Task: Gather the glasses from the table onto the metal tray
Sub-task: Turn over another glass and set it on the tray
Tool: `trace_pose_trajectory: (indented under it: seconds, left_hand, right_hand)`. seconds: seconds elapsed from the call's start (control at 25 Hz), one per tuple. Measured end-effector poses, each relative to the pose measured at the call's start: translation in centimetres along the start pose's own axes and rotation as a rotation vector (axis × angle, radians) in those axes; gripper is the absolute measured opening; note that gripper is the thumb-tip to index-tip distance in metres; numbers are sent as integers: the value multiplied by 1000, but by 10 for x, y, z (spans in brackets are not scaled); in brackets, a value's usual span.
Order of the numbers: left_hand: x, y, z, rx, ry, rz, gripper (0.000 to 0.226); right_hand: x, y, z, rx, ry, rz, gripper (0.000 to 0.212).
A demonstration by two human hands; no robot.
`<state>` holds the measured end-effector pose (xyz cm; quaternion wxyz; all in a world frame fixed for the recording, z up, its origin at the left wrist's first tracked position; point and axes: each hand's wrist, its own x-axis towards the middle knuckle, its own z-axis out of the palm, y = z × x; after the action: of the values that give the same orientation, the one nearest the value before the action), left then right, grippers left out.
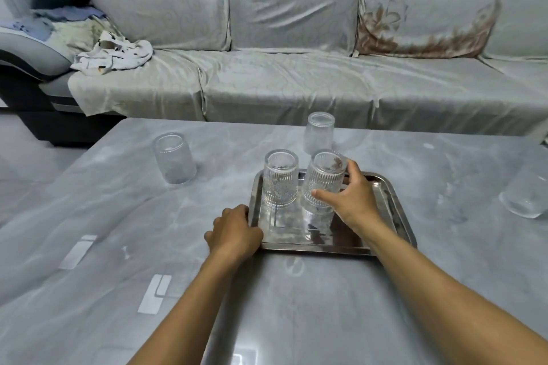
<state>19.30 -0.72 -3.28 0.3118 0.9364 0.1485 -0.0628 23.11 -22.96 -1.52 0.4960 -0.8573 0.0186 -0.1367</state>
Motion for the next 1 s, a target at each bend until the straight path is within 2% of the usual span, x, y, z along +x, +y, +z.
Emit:
trace_pose_trajectory:
  seconds: [0.32,0.44,0.52,0.56,0.64,0.72,0.84,0.92,1.0]
  left_hand:
    - [5,-1,2,-14,1,14,31]
    - [-3,1,1,42,-12,22,34]
    - [-5,1,0,31,-13,41,36]
    - [-5,1,0,-19,-1,49,36]
    - [-6,-3,-5,-158,68,49,37]
    - [-8,-11,-13,-312,165,8,44]
    - [-2,-30,-41,-506,345,-71,58]
    - [18,-45,-70,-458,465,-101,67]
    - [49,-56,-102,-398,489,-131,76]
  right_hand:
    - [18,10,13,-88,-112,45,84]
    - [5,1,9,-80,-134,147,88]
    - [-24,-8,7,-63,-19,236,89]
    - [-42,-13,5,-58,64,215,81]
    - [-81,-29,4,-66,116,39,60]
    - [-111,-51,8,-114,-53,-161,51]
    - [-132,-79,22,-246,-357,-318,61]
    - [-133,-84,30,-323,-413,-385,69]
    - [-131,-80,33,-347,-433,-399,71]
